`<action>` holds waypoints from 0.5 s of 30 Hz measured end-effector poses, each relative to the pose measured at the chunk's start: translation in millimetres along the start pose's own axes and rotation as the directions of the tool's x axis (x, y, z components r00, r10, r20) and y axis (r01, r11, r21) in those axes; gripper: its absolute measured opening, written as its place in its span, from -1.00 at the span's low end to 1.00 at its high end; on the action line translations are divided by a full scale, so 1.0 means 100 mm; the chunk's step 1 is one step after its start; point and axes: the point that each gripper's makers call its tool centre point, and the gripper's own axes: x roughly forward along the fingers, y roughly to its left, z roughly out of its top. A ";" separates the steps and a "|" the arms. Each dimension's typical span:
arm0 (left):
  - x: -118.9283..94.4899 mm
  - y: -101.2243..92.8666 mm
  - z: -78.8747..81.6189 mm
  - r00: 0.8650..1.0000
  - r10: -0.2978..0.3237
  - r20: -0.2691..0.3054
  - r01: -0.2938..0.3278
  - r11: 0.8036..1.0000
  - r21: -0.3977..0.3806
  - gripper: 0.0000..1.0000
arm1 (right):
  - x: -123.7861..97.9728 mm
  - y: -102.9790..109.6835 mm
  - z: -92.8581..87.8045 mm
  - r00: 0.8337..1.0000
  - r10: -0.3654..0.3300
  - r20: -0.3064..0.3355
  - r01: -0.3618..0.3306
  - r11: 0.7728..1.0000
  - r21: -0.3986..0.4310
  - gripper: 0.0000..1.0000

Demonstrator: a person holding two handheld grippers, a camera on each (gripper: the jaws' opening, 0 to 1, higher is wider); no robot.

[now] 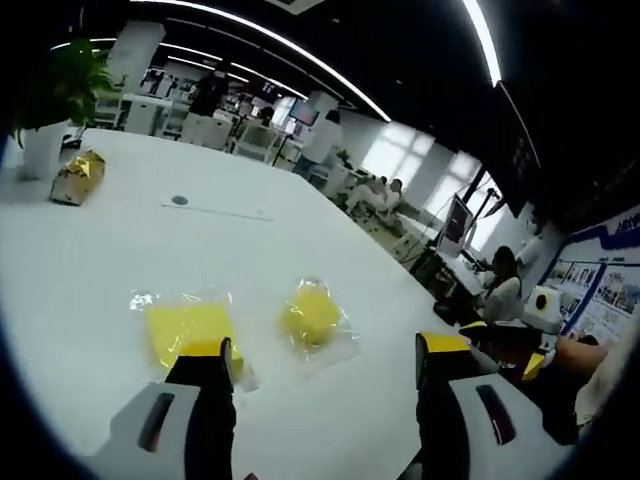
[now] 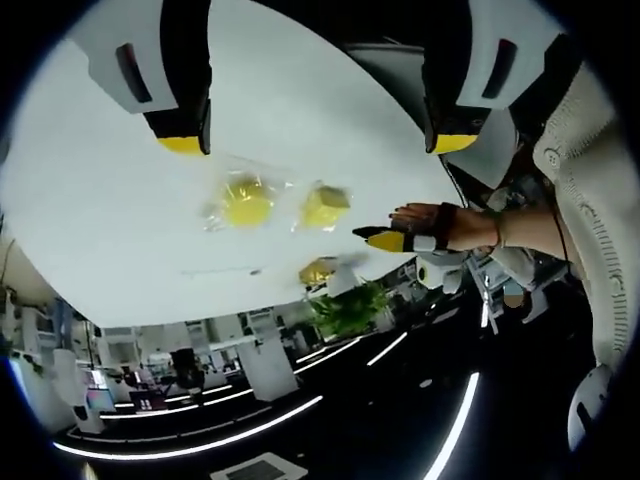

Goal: Compare the silicone blocks by pressing each to a similar depth, holding the contact briefly, and releasing to observe deformation and rebound differences across the visible hardness samples.

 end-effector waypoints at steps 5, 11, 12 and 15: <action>0.38 0.01 0.07 1.000 0.001 0.009 0.000 0.997 -0.078 0.49 | 0.01 -0.04 -0.04 1.000 -0.006 0.001 0.006 0.999 0.036 0.59; 0.77 0.16 0.10 0.997 0.048 -0.053 -0.055 0.986 -0.160 0.46 | 0.04 -0.11 -0.12 1.000 -0.021 -0.009 0.022 0.997 0.079 0.56; 0.82 0.18 0.11 0.997 0.052 -0.055 -0.060 0.986 -0.158 0.46 | 0.04 -0.12 -0.12 1.000 -0.023 -0.006 0.024 0.996 0.088 0.56; 0.97 0.28 0.13 0.993 0.075 -0.088 -0.089 0.983 -0.159 0.48 | 0.05 -0.17 -0.13 1.000 -0.031 -0.002 0.031 0.994 0.102 0.55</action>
